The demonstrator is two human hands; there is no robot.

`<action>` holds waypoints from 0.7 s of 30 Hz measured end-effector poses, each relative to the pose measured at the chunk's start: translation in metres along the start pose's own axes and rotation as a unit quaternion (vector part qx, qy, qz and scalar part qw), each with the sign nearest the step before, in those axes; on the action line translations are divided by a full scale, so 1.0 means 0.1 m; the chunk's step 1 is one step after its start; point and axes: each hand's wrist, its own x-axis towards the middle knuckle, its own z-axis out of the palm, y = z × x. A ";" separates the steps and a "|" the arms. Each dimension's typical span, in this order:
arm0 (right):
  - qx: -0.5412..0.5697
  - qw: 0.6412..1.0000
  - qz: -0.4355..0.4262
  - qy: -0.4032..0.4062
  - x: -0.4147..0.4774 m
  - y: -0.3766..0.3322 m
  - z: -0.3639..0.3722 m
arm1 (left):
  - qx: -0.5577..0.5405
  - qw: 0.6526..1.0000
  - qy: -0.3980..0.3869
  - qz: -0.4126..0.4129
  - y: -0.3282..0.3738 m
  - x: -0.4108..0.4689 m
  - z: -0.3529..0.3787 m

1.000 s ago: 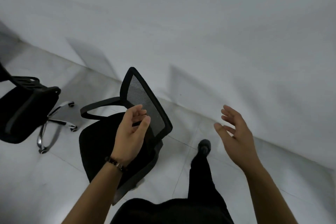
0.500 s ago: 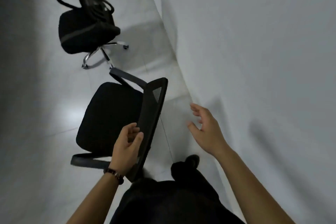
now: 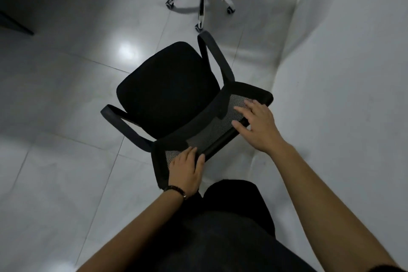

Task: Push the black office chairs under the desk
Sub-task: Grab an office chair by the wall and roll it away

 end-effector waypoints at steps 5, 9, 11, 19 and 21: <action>-0.099 0.994 -0.013 -0.036 -0.02 0.04 0.10 | 0.075 0.997 0.005 0.014 -0.06 -0.04 0.07; -0.133 0.989 -0.039 -0.053 -0.06 0.05 0.14 | 0.123 0.991 0.023 -0.036 -0.03 -0.11 0.11; -0.136 0.987 -0.052 -0.069 -0.07 0.06 0.16 | 0.134 0.985 0.044 -0.099 0.00 -0.18 0.16; -0.135 0.983 -0.073 -0.099 0.04 0.05 0.15 | 0.122 0.971 0.105 -0.177 0.05 -0.22 0.26; -0.141 0.981 -0.079 -0.107 0.13 0.01 0.14 | 0.122 0.971 0.103 -0.177 0.01 -0.16 0.21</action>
